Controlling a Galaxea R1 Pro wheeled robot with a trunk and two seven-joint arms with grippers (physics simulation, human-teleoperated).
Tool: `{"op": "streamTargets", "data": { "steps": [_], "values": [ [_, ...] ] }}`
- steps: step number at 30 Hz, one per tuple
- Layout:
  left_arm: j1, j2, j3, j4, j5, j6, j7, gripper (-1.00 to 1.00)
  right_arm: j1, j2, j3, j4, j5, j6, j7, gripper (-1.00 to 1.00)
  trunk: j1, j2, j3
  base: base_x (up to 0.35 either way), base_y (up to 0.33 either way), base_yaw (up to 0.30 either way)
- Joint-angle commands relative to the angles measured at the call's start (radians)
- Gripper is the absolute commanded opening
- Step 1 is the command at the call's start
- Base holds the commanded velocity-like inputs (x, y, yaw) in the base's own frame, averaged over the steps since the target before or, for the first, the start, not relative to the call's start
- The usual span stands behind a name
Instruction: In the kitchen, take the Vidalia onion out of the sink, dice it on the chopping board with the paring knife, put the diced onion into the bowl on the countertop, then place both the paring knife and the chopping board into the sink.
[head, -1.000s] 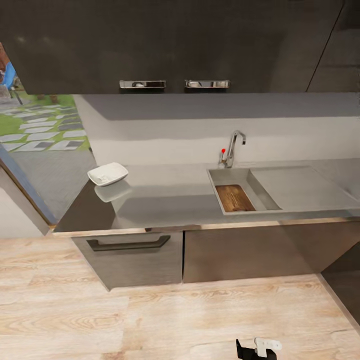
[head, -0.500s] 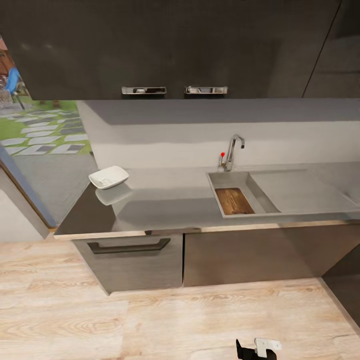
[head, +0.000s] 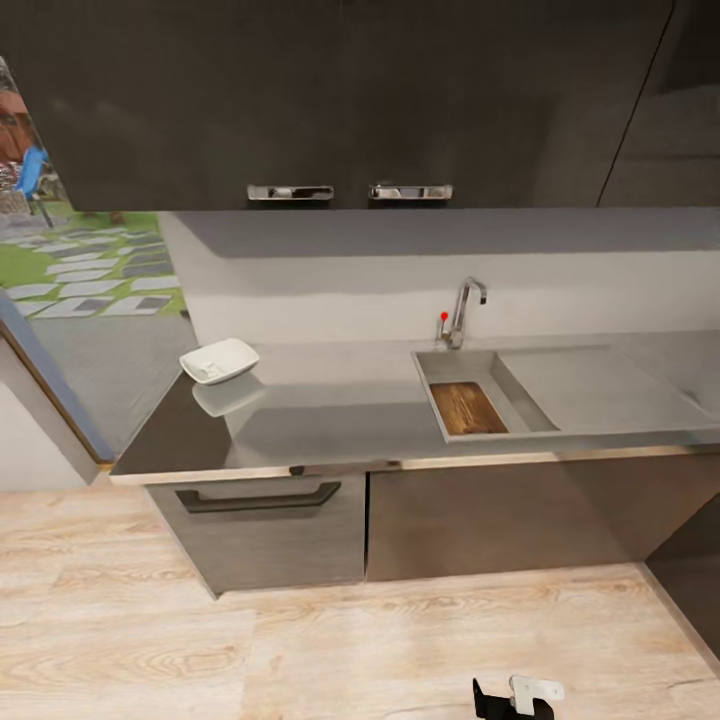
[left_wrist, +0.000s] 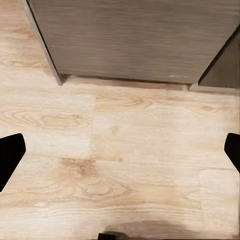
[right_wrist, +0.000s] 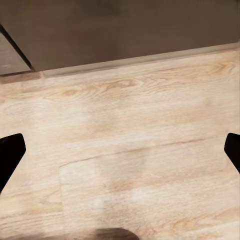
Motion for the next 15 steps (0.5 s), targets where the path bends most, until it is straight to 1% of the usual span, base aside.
{"op": "streamTargets", "data": {
  "steps": [1,2,4,8,9,15],
  "values": [
    [0.0,0.002,-0.005,-0.012,0.008,-0.003,0.005,1.0,-0.001,0.0,0.008,0.0,-0.006,-0.002,-0.003,1.0,0.001,-0.002,0.0,0.0,0.0,0.0],
    [0.0,0.005,-0.005,-0.026,0.008,-0.003,0.004,1.0,0.0,0.0,0.008,0.0,-0.006,-0.002,-0.003,1.0,0.001,-0.002,0.001,0.0,0.0,0.0],
    [0.0,0.007,-0.005,-0.014,0.008,-0.006,0.003,1.0,0.0,0.0,0.008,0.0,-0.006,-0.002,-0.003,1.0,0.001,-0.002,0.005,0.0,0.0,0.0],
    [0.0,0.008,-0.005,0.025,0.009,-0.01,0.002,1.0,-0.001,0.0,0.009,0.0,-0.006,-0.002,-0.003,1.0,0.001,-0.002,0.011,0.0,0.0,0.0],
    [0.0,0.008,-0.004,0.046,0.009,-0.01,0.002,1.0,-0.001,0.0,0.009,0.0,-0.006,-0.002,-0.003,1.0,0.001,-0.002,0.013,0.0,0.0,0.0],
    [0.0,0.008,-0.004,0.072,0.01,-0.009,0.002,1.0,-0.001,0.001,0.009,0.0,-0.006,-0.007,-0.004,1.0,0.001,-0.002,0.022,0.0,0.0,0.0]
  ]
}}
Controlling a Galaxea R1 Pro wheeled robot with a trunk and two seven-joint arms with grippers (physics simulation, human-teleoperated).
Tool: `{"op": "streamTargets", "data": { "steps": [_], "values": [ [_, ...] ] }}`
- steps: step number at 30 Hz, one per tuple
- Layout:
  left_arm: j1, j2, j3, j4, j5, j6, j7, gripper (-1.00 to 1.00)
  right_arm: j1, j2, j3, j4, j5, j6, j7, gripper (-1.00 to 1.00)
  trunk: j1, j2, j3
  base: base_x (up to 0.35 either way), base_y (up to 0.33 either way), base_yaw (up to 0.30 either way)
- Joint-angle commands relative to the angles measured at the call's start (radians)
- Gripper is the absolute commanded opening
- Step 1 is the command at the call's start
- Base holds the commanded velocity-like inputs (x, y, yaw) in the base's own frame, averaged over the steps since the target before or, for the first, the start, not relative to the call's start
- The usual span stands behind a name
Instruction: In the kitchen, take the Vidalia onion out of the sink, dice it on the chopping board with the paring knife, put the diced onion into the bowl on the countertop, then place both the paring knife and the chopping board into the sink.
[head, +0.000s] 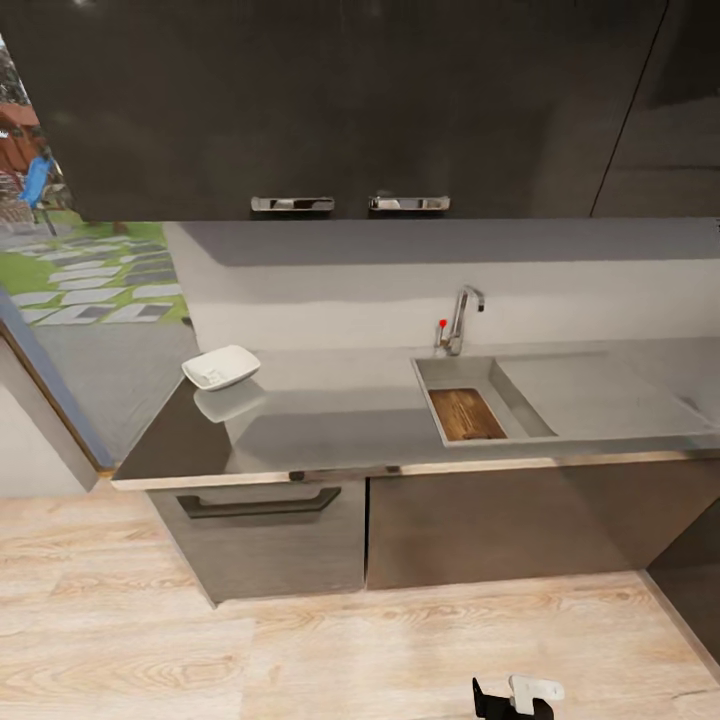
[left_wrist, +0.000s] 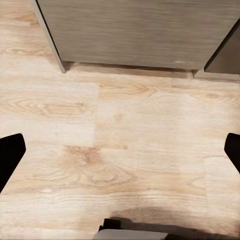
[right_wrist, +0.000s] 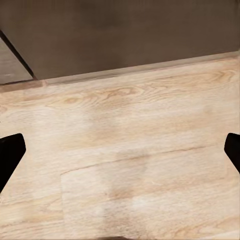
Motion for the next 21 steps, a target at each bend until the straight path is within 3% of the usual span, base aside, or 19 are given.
{"op": "streamTargets", "data": {
  "steps": [1,4,9,13,18,21],
  "values": [
    [0.0,0.001,-0.004,0.003,0.009,-0.002,0.005,1.0,0.0,0.0,0.009,0.0,-0.006,-0.004,-0.003,1.0,0.001,-0.002,0.0,0.0,0.0,0.0],
    [0.0,0.002,-0.002,0.007,0.009,-0.002,0.006,1.0,0.009,0.0,0.009,0.0,-0.006,-0.032,0.0,1.0,0.001,-0.002,0.005,0.0,0.0,0.0],
    [0.0,0.003,-0.002,0.009,0.009,-0.002,0.006,1.0,0.073,0.001,0.009,0.0,-0.006,-0.183,0.001,1.0,0.001,-0.002,0.013,0.0,0.0,0.0],
    [0.0,0.003,-0.002,0.011,0.009,-0.002,0.006,1.0,0.154,0.007,0.009,0.0,-0.006,-0.237,0.007,1.0,0.001,-0.002,0.019,0.0,0.0,0.0],
    [0.0,0.003,-0.002,0.011,0.009,-0.001,0.006,1.0,0.275,0.013,0.009,0.0,-0.006,-0.399,0.008,1.0,0.001,-0.002,0.027,0.0,0.0,0.0],
    [0.0,0.003,-0.002,0.011,0.009,-0.001,0.006,1.0,0.36,0.03,0.009,0.0,-0.005,-0.483,0.009,1.0,0.001,-0.002,0.032,0.0,0.0,0.0]
  ]
}}
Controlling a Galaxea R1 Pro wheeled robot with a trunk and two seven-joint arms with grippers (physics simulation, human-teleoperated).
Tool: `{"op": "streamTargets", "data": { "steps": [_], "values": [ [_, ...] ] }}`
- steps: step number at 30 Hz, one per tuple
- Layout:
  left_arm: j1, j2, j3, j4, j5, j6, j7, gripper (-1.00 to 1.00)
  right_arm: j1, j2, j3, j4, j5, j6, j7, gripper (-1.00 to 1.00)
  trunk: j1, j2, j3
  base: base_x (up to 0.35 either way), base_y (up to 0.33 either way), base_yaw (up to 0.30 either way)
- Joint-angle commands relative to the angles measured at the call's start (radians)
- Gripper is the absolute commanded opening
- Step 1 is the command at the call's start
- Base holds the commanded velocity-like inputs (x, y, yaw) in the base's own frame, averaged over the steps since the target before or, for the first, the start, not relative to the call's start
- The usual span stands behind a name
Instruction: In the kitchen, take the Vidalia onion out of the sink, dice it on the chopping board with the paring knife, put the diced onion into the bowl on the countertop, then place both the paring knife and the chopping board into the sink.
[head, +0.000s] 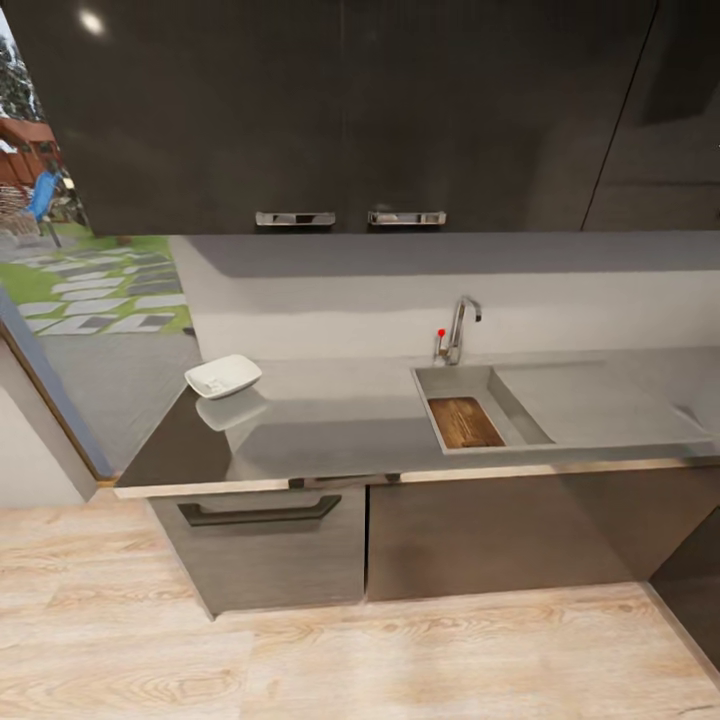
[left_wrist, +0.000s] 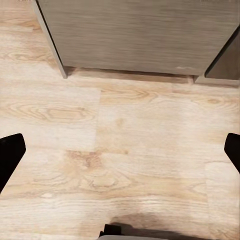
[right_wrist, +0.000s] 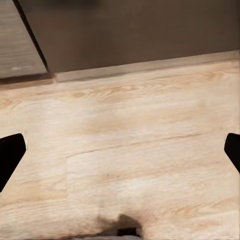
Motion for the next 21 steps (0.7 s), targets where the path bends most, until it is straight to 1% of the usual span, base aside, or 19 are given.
{"op": "streamTargets", "data": {
  "steps": [1,2,3,4,6,10,12,14,15,16,18,19,20,21],
  "values": [
    [0.0,0.001,-0.005,-0.001,0.007,-0.002,0.005,1.0,0.03,0.009,0.008,0.0,-0.007,-0.033,-0.002,1.0,0.001,-0.002,0.0,0.0,0.0,0.0],
    [0.0,0.001,-0.005,-0.001,0.007,-0.002,0.005,1.0,0.044,0.013,0.008,0.0,-0.007,-0.049,-0.001,1.0,0.001,-0.002,0.002,0.0,0.0,0.0],
    [0.0,0.001,-0.005,-0.001,0.007,-0.002,0.005,1.0,0.079,0.023,0.008,0.0,-0.007,-0.054,-0.002,1.0,0.001,-0.002,0.003,0.0,0.0,0.0],
    [0.0,0.001,-0.005,-0.001,0.007,-0.002,0.005,1.0,0.093,0.027,0.008,0.0,-0.007,-0.054,-0.004,1.0,0.001,-0.002,0.005,0.0,0.0,0.0],
    [0.0,0.001,-0.005,-0.001,0.007,-0.002,0.005,1.0,0.107,0.029,0.006,-0.003,-0.007,-0.054,-0.009,1.0,0.001,-0.002,0.007,0.0,0.0,0.0],
    [0.0,0.001,-0.005,0.003,0.007,-0.002,0.005,1.0,0.117,0.031,0.004,-0.015,-0.009,-0.054,-0.013,1.0,0.001,-0.002,0.009,0.0,0.0,0.0],
    [0.0,0.001,-0.005,0.004,0.007,-0.002,0.005,1.0,0.118,0.025,0.003,-0.057,-0.01,-0.054,-0.02,1.0,0.001,-0.002,0.009,0.0,0.0,0.0],
    [0.0,0.001,-0.005,0.005,0.007,-0.002,0.005,1.0,0.119,0.011,0.003,-0.108,-0.009,-0.028,-0.032,1.0,0.001,-0.002,0.009,0.0,0.0,0.0],
    [0.0,0.001,-0.005,0.005,0.007,-0.002,0.005,1.0,0.118,-0.001,0.003,-0.144,-0.008,0.012,-0.045,1.0,0.001,-0.002,0.009,0.0,0.0,0.0],
    [0.0,0.001,-0.005,0.005,0.007,-0.002,0.005,1.0,0.118,-0.025,0.003,-0.206,-0.008,0.096,-0.071,1.0,0.001,-0.002,0.009,0.0,0.0,0.0],
    [0.0,0.001,-0.005,0.012,0.007,-0.003,0.005,1.0,0.118,-0.089,0.003,-0.352,-0.008,0.313,-0.107,1.0,0.001,-0.002,0.009,0.0,0.0,0.0],
    [0.0,0.001,-0.005,0.02,0.007,-0.003,0.005,1.0,0.118,-0.111,0.003,-0.395,-0.008,0.378,-0.112,1.0,0.001,-0.002,0.009,0.0,0.0,0.0],
    [0.0,0.0,-0.005,0.031,0.008,-0.003,0.005,1.0,0.118,-0.128,0.003,-0.427,-0.009,0.426,-0.115,1.0,0.001,-0.002,0.009,0.0,0.0,0.0],
    [0.0,0.0,-0.005,0.039,0.008,-0.003,0.005,1.0,0.118,-0.134,0.003,-0.439,-0.009,0.443,-0.116,1.0,0.001,-0.002,0.009,0.0,0.0,0.0]
  ]
}}
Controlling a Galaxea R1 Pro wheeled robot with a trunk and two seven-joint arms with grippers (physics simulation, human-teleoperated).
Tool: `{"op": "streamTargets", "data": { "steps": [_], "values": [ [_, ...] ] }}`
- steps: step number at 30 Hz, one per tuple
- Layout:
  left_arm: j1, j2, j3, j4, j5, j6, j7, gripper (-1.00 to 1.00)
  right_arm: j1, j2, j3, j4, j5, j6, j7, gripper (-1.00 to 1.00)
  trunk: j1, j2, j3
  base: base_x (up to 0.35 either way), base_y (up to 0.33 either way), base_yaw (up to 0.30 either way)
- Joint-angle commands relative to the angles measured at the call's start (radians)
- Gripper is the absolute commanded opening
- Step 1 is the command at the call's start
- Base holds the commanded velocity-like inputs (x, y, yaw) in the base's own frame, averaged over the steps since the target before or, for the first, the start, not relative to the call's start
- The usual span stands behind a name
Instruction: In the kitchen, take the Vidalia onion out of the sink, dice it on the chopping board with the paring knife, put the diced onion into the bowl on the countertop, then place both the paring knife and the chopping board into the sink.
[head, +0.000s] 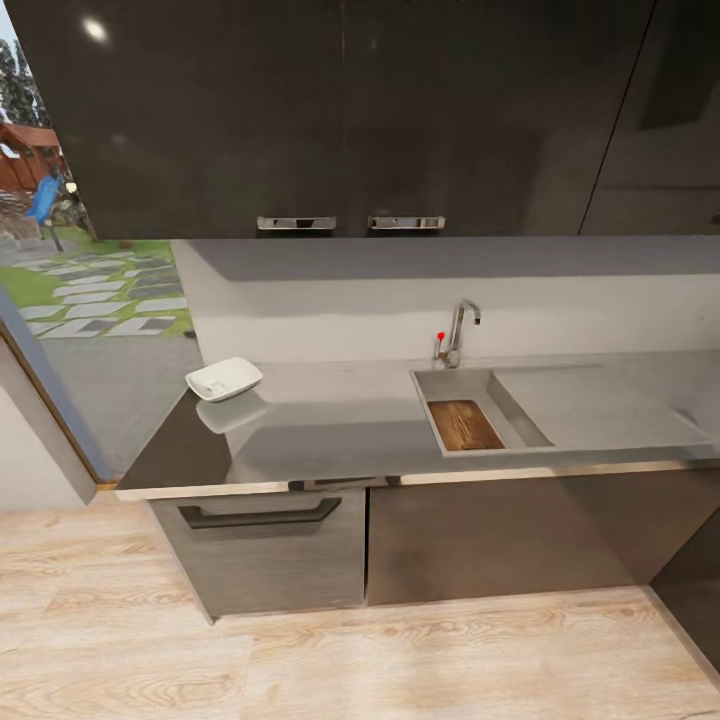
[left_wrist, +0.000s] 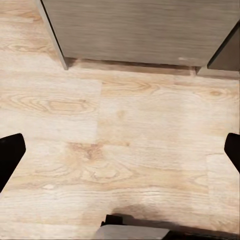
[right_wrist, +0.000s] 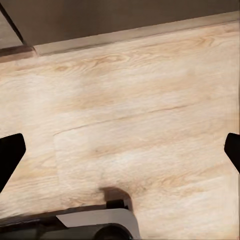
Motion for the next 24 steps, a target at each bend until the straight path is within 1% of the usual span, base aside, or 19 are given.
{"op": "streamTargets", "data": {
  "steps": [1,4,6,8,9,10,11,13,14,16,17,18,19,20,22,24],
  "values": [
    [0.0,0.0,-0.005,0.022,0.008,-0.002,0.005,1.0,0.0,-0.009,0.008,-0.017,-0.004,0.024,-0.012,1.0,0.001,-0.002,-0.002,0.0,0.0,0.0],
    [0.0,-0.003,-0.006,0.08,0.008,0.004,0.007,1.0,0.0,-0.018,0.007,-0.019,-0.004,0.054,-0.016,1.0,0.001,-0.002,-0.002,0.0,0.0,0.0],
    [0.0,-0.007,-0.008,0.142,0.009,0.006,0.008,1.0,0.0,-0.02,0.008,0.014,-0.004,0.063,-0.017,1.0,0.001,-0.002,-0.002,0.0,0.0,0.0],
    [0.0,-0.008,-0.008,0.238,0.009,0.006,0.009,1.0,0.0,-0.02,0.009,0.086,-0.005,0.068,-0.013,1.0,0.001,-0.002,-0.002,0.0,0.0,0.0],
    [0.0,-0.007,-0.008,0.315,0.008,0.006,0.009,1.0,0.0,-0.019,0.009,0.153,-0.007,0.071,-0.009,1.0,0.001,-0.002,-0.002,0.0,0.0,0.0],
    [0.0,-0.005,-0.008,0.364,0.008,0.006,0.009,1.0,0.0,-0.016,0.009,0.195,-0.008,0.073,-0.006,1.0,0.001,-0.002,-0.002,0.0,0.0,0.0],
    [0.0,-0.004,-0.008,0.386,0.008,0.006,0.01,1.0,0.0,-0.014,0.009,0.215,-0.008,0.074,-0.003,1.0,0.001,-0.002,-0.002,0.0,0.0,0.0],
    [0.0,0.004,-0.008,0.467,0.009,0.007,0.013,1.0,0.0,-0.006,0.009,0.287,-0.01,0.081,0.019,1.0,0.001,-0.002,-0.002,0.0,0.0,0.0],
    [0.0,0.005,-0.008,0.486,0.01,0.007,0.014,1.0,0.0,-0.003,0.009,0.302,-0.01,0.085,0.027,1.0,0.001,-0.002,-0.002,0.0,0.0,0.0],
    [0.0,0.008,-0.008,0.565,0.011,0.007,0.016,1.0,0.0,0.016,0.009,0.355,-0.011,0.121,0.067,1.0,0.001,-0.002,-0.002,0.0,0.0,0.0],
    [0.0,0.008,-0.008,0.604,0.011,0.007,0.016,1.0,0.0,0.032,0.008,0.376,-0.011,0.144,0.083,1.0,0.001,-0.002,-0.002,0.0,0.0,0.0],
    [0.0,0.007,-0.009,0.642,0.011,0.006,0.015,1.0,0.0,0.051,0.008,0.391,-0.012,0.165,0.092,1.0,0.001,-0.002,-0.002,0.0,0.0,0.0],
    [0.0,0.005,-0.009,0.659,0.011,0.006,0.014,1.0,0.0,0.059,0.008,0.396,-0.011,0.174,0.094,1.0,0.001,-0.002,-0.002,0.0,0.0,0.0],
    [0.0,0.0,-0.01,0.69,0.01,0.005,0.014,1.0,0.0,0.074,0.007,0.404,-0.011,0.187,0.097,1.0,0.001,-0.002,-0.002,0.0,0.0,0.0],
    [0.0,-0.009,-0.011,0.745,0.01,0.005,0.013,1.0,0.0,0.095,0.008,0.414,-0.011,0.205,0.1,1.0,0.001,-0.002,-0.002,0.0,0.0,0.0],
    [0.0,-0.011,-0.012,0.758,0.011,0.005,0.013,1.0,0.0,0.1,0.008,0.415,-0.012,0.208,0.102,1.0,0.001,-0.002,-0.002,0.0,0.0,0.0]
  ]
}}
